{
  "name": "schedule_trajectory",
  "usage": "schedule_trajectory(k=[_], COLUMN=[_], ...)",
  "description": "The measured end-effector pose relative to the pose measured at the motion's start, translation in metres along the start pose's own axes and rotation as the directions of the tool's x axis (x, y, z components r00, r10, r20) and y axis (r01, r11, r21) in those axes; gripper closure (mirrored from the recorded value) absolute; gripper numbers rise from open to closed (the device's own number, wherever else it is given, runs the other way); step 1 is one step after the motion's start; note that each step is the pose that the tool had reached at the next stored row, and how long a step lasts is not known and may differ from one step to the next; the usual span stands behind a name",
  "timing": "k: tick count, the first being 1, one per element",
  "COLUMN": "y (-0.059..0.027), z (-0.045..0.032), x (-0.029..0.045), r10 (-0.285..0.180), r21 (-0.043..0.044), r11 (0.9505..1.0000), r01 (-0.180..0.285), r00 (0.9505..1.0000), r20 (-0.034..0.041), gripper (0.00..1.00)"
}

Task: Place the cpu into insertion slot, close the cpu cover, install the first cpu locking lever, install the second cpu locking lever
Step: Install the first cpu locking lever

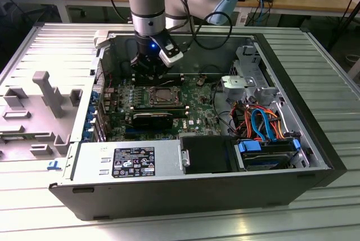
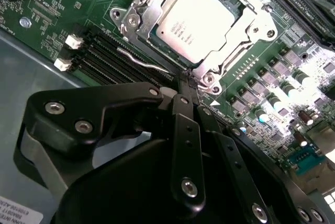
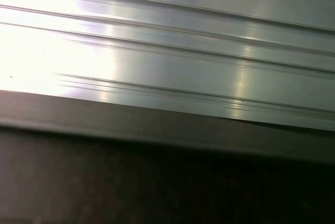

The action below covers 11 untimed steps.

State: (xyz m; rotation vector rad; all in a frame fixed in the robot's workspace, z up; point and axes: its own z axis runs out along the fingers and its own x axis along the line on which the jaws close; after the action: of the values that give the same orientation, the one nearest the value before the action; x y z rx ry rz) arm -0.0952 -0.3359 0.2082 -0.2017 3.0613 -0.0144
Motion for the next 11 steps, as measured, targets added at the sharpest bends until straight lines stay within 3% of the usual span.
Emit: schedule_trajectory(k=[11], y=[-0.003], z=[0.0064], x=[-0.0197], r10=[0.0], r21=[-0.0004], r11=[1.0], r01=[0.0], r00=[1.0], r20=[-0.0041], gripper=[0.89])
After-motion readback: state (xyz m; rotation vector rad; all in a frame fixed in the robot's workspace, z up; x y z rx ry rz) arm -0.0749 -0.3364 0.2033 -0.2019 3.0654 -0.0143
